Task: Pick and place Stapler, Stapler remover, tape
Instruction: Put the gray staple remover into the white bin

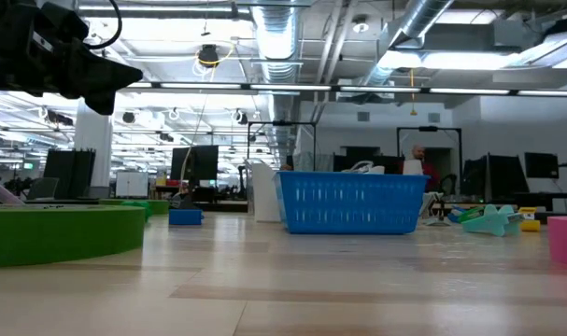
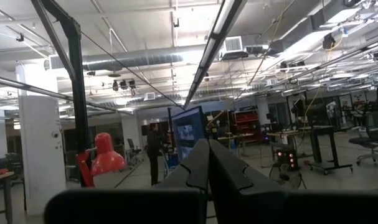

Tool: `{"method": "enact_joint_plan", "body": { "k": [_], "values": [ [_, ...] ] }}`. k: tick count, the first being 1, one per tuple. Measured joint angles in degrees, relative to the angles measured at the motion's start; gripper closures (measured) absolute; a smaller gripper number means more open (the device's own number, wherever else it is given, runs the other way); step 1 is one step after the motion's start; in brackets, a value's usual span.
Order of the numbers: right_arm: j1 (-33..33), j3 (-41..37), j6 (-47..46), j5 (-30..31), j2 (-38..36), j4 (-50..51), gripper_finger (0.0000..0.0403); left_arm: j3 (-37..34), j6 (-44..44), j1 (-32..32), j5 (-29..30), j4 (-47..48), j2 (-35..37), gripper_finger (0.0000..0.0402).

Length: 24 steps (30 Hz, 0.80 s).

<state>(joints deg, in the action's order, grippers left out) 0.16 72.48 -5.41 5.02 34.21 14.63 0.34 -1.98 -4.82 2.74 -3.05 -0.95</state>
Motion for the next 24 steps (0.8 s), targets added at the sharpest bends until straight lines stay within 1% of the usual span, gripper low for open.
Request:
{"method": "enact_joint_plan", "body": {
  "k": [7, 12, 18, 24],
  "values": [
    [0.00, 8.06, 0.02, 0.06, 4.09, 6.42, 0.0403, -0.01, -0.01, -0.02, 0.01, 0.00, -0.01, 0.0398],
    [-0.02, 12.64, 1.40, 2.56, 6.18, 12.83, 0.0403, -0.01, -0.01, -0.02, 0.01, 0.00, 0.00, 0.0398],
    [-0.02, 14.48, 1.49, 5.42, 6.68, 16.59, 0.0403, 0.00, -0.02, -0.02, 0.02, 0.00, 0.00, 0.0398],
    [-0.02, 14.46, 1.46, 5.84, 6.55, 19.99, 0.0403, -0.01, -0.01, -0.01, 0.01, 0.00, 0.00, 0.0398]
  ]
}}
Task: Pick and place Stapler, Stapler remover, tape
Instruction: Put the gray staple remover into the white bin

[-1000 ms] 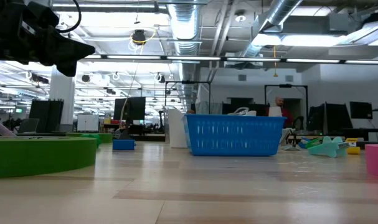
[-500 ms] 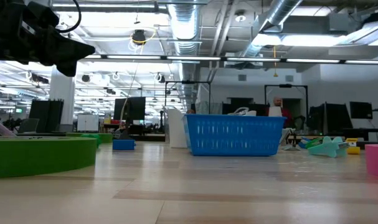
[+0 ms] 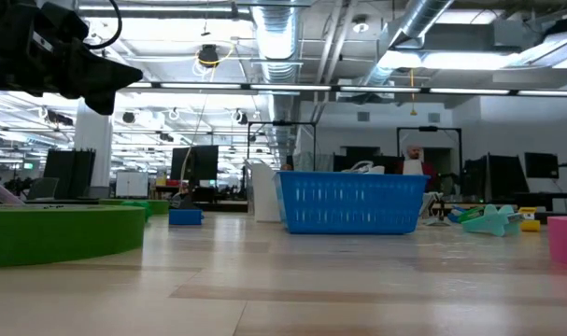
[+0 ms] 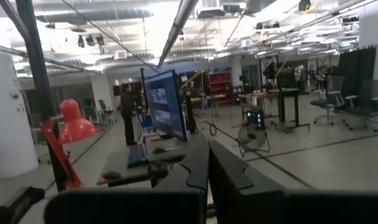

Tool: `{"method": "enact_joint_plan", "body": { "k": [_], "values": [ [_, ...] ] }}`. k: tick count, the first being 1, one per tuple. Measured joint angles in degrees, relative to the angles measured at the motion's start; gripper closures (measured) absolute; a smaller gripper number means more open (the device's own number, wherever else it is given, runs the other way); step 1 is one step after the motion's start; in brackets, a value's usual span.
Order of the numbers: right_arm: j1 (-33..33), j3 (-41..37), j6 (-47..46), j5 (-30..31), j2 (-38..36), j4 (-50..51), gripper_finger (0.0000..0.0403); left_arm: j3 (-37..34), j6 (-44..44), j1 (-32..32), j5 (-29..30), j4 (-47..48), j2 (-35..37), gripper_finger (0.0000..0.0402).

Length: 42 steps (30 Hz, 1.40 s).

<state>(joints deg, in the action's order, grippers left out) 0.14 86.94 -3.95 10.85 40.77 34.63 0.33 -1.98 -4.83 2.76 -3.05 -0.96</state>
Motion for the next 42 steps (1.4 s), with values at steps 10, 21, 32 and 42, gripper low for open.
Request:
{"method": "enact_joint_plan", "body": {
  "k": [10, 21, 32, 42],
  "values": [
    [0.00, 0.00, -0.02, 0.00, 0.01, 6.86, 0.0403, 0.00, 0.01, 0.00, -0.01, 0.00, 0.01, 0.0398],
    [0.02, 0.00, -0.39, -0.02, 0.10, 15.02, 0.0403, 0.00, 0.01, 0.01, -0.01, 0.00, 0.00, 0.0398],
    [0.02, -0.02, -0.62, -0.02, 0.09, 21.94, 0.0403, 0.00, 0.00, -0.01, -0.01, 0.00, 0.00, 0.0398],
    [0.02, -0.02, -0.97, -0.02, 0.09, 27.81, 0.0403, 0.01, 0.00, 0.01, 0.01, 0.00, 0.00, 0.0398]
  ]
}}
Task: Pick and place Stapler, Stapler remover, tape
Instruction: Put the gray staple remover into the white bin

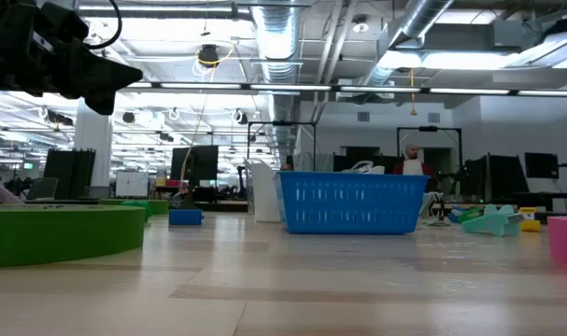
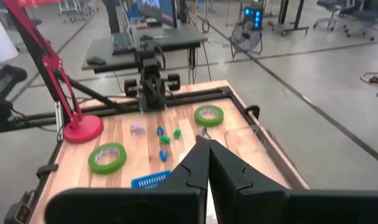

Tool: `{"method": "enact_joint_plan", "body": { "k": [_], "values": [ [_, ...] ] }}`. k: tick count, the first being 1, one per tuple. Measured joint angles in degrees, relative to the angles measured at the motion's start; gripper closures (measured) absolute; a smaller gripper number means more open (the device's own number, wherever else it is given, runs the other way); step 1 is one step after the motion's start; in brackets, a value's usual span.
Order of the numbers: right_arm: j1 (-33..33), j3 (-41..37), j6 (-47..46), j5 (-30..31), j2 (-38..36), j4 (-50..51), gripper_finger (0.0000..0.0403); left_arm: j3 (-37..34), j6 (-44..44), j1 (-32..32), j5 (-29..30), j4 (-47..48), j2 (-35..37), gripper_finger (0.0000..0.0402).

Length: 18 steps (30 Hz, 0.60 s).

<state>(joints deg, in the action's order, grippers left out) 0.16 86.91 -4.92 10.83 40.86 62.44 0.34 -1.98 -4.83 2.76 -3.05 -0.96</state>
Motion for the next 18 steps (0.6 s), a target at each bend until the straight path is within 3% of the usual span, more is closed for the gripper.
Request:
{"method": "enact_joint_plan", "body": {
  "k": [9, 18],
  "values": [
    [-0.04, -2.17, -3.85, -0.02, -0.01, 2.82, 0.0403, 0.00, 0.01, -0.02, 0.00, 0.00, -0.02, 0.0398],
    [-0.03, -10.23, -4.20, -0.21, -0.02, 4.01, 0.0403, 0.00, 0.00, 0.00, -0.01, 0.00, 0.00, 0.0398]
  ]
}}
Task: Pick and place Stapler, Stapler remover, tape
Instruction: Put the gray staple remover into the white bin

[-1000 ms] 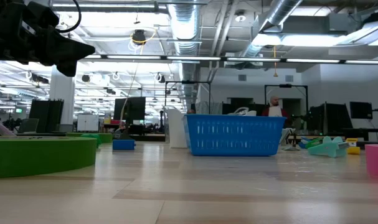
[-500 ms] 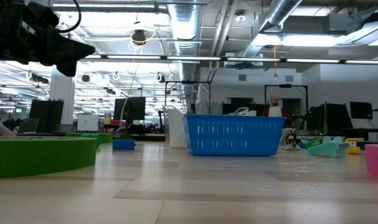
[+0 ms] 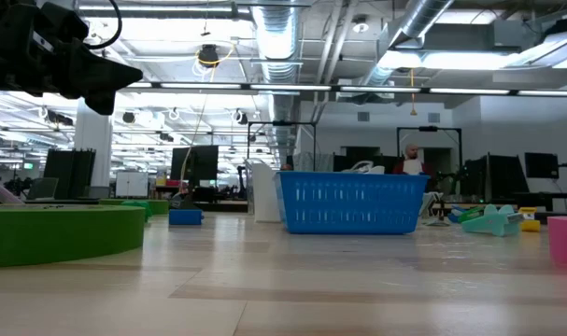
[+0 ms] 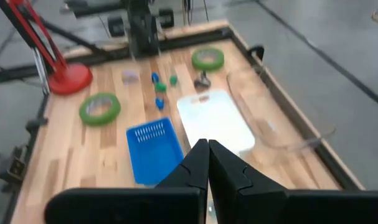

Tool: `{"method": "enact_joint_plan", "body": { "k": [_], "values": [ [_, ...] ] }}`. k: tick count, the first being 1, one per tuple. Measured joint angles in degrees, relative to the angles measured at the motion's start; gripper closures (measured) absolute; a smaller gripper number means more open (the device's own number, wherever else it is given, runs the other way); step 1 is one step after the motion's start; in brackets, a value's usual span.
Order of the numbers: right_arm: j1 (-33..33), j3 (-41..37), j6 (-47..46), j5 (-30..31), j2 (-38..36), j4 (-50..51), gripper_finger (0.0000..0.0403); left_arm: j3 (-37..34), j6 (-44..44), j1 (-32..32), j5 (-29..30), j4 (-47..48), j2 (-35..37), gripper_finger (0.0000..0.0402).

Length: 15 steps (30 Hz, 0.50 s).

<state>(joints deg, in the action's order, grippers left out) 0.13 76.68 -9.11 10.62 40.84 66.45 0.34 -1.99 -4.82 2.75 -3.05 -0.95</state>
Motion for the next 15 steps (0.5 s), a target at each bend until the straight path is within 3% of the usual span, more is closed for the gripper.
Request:
{"method": "enact_joint_plan", "body": {
  "k": [15],
  "values": [
    [0.01, -15.25, -4.52, -0.23, 0.02, 0.56, 0.0403, 0.00, 0.01, -0.01, 0.01, 0.00, 0.00, 0.0398]
  ]
}}
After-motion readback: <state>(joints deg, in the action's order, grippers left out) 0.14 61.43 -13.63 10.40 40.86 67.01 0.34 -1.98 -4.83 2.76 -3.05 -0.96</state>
